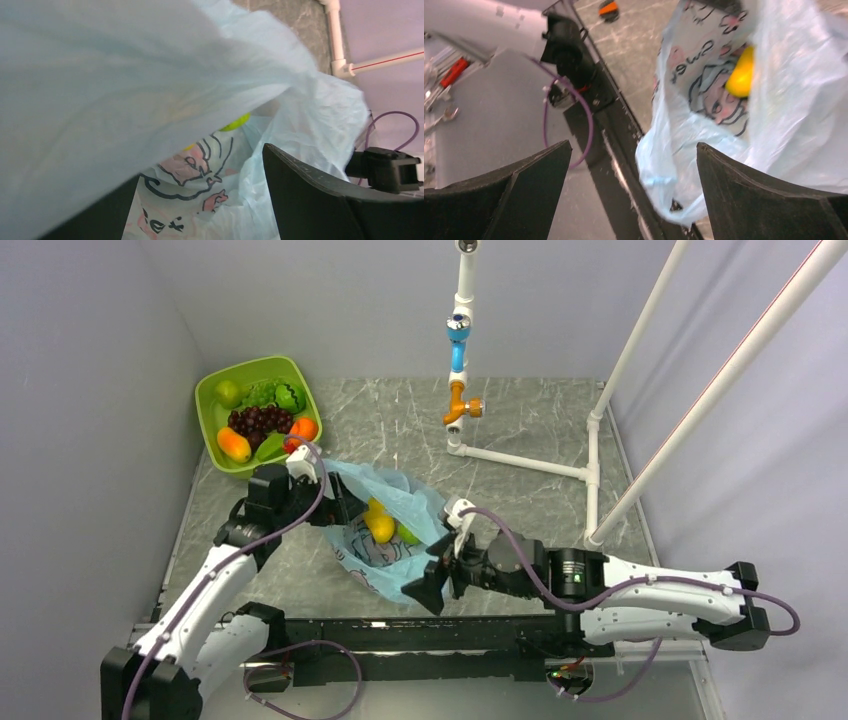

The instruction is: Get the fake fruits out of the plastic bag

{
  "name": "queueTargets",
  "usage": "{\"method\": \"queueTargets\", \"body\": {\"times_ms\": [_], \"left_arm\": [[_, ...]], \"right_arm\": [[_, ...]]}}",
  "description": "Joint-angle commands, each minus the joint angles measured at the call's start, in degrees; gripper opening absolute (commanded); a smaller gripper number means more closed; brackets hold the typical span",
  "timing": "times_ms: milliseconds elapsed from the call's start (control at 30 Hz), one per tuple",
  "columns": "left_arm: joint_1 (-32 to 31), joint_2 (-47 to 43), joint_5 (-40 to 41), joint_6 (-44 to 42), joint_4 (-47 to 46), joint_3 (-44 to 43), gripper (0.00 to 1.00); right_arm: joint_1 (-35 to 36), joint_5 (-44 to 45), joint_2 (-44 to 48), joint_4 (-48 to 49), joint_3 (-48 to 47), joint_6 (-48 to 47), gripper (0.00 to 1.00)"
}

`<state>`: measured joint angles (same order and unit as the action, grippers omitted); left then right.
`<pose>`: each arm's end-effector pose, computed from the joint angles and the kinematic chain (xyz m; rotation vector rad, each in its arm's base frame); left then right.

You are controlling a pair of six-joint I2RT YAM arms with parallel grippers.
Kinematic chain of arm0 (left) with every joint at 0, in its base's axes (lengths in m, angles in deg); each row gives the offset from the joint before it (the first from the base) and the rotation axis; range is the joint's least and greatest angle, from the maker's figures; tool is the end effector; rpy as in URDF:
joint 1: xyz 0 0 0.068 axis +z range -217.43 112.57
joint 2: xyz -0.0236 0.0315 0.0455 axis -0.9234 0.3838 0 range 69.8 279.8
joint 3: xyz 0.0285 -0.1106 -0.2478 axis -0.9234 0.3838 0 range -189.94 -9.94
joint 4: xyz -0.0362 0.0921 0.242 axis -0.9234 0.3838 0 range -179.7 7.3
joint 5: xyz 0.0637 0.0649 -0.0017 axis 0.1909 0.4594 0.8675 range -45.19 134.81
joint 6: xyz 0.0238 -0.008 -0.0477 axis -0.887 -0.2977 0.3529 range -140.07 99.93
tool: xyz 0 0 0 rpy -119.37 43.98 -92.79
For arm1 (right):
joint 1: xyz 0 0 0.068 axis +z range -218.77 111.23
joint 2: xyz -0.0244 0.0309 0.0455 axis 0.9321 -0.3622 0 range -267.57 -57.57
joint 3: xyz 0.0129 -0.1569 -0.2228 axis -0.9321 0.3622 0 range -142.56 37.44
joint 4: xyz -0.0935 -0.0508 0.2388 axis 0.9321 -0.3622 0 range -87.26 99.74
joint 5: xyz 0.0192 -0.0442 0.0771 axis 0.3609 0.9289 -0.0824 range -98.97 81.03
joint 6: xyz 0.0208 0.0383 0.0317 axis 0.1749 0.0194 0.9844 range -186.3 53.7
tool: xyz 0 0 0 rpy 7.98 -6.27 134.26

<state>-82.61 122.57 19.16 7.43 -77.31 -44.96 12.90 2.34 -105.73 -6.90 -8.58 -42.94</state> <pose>0.1925 -0.0682 0.2529 0.0495 2.1724 -0.9084 0.0351 0.1910 0.3260 -0.8636 1.8443 1.0320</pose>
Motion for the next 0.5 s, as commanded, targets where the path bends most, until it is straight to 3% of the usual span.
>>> {"method": "queueTargets", "body": {"times_ms": [0, 133, 233, 267, 467], "left_arm": [[0.24, -7.95, -3.02, 1.50, 2.64, -0.13, 0.96], [0.26, -12.53, -5.76, 3.37, 4.99, -0.39, 0.95], [0.26, -15.71, -8.23, 6.09, 4.23, 0.70, 0.95], [0.24, -16.68, -9.02, 7.34, 3.48, 1.60, 0.95], [0.24, -20.71, -10.62, 11.89, 1.49, 7.77, 0.93]], "right_arm": [[-3.34, 2.73, -5.61, 3.32, -3.55, -4.00, 0.96], [-4.60, 5.53, -13.55, 11.49, -4.83, -8.25, 0.78], [-4.79, 8.44, -21.10, 12.51, -6.06, -8.71, 0.47], [-4.39, 7.89, -23.47, 13.57, -5.29, -8.37, 0.42], [3.19, 6.39, -34.98, 26.15, 2.36, -3.34, 0.37]]}}
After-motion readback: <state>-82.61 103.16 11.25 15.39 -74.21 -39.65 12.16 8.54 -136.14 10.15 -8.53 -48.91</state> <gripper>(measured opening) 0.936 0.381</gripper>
